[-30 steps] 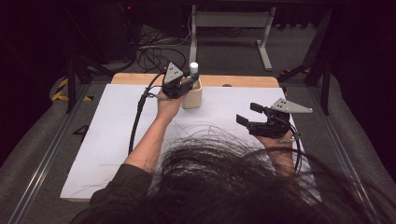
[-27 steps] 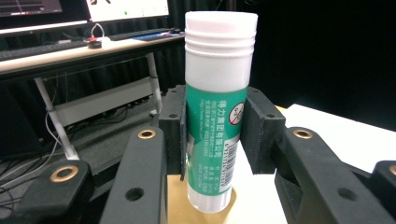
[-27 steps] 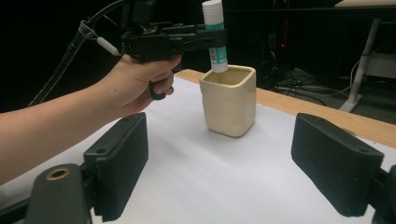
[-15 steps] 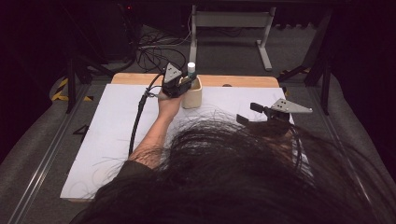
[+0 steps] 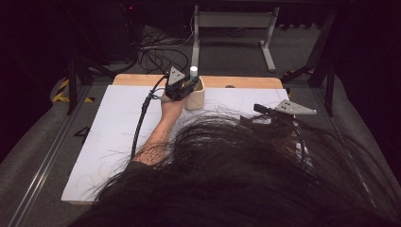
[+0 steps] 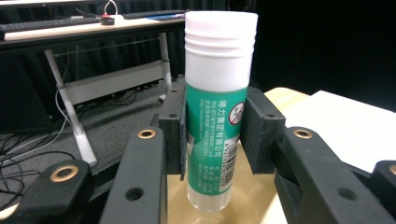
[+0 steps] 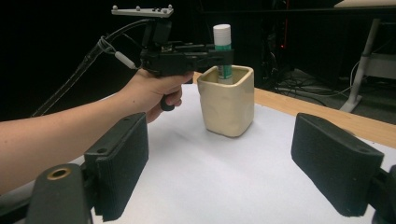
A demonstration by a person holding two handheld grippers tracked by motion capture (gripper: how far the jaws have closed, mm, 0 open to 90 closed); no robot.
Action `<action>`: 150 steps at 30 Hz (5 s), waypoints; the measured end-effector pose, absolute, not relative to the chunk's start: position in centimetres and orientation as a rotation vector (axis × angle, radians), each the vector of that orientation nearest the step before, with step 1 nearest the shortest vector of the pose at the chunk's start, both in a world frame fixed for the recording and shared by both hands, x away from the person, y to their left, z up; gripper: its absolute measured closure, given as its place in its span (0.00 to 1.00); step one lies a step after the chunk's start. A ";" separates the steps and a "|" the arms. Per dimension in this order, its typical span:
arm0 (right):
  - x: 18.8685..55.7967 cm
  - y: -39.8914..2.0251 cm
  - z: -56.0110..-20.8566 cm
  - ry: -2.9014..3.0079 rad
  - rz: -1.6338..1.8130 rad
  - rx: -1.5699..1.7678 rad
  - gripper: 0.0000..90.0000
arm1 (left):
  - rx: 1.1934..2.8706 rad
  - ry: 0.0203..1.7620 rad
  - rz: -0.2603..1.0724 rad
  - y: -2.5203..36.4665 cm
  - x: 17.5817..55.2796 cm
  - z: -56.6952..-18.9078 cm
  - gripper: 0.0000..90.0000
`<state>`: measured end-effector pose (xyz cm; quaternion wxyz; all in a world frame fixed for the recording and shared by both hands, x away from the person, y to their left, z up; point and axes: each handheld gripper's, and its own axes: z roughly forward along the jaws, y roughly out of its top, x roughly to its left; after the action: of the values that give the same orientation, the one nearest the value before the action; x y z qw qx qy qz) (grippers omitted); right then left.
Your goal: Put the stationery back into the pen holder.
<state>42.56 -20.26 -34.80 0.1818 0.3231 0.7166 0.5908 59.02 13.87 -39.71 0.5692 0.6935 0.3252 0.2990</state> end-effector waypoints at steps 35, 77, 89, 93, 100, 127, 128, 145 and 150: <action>42.5 -20.3 -34.8 2.024 1.667 0.904 0.22 | 1.638 0.797 0.684 13.8 59.6 -41.0 0.65; 42.4 -20.1 -34.8 2.012 1.666 0.897 0.22 | 1.609 0.721 0.620 15.6 55.0 -36.9 0.19; 42.1 -20.2 -34.7 2.002 1.666 0.895 0.21 | 1.598 0.676 0.606 17.1 51.9 -35.9 0.12; 42.1 -20.2 -34.7 1.999 1.668 0.897 0.21 | 1.583 0.665 0.610 17.6 50.9 -35.6 0.12; 41.9 -20.3 -34.7 1.989 1.671 0.896 0.21 | 1.578 0.639 0.613 18.5 49.0 -34.9 0.11; 41.3 -20.7 -34.6 1.967 1.673 0.902 0.19 | 1.552 0.633 0.638 23.7 43.1 -34.8 0.09; 41.3 -20.7 -34.6 1.966 1.672 0.900 0.19 | 1.550 0.633 0.641 23.9 42.9 -34.9 0.09; 40.7 -21.0 -34.7 1.949 1.681 0.894 0.19 | 1.549 0.641 0.645 26.5 39.5 -35.7 0.08; 40.6 -21.0 -34.7 1.943 1.683 0.893 0.19 | 1.549 0.648 0.653 27.1 39.0 -36.0 0.09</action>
<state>40.62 -20.98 -34.68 0.2085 0.3208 0.6984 0.6049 38.97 27.13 -35.96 0.6210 0.6740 0.2818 0.2840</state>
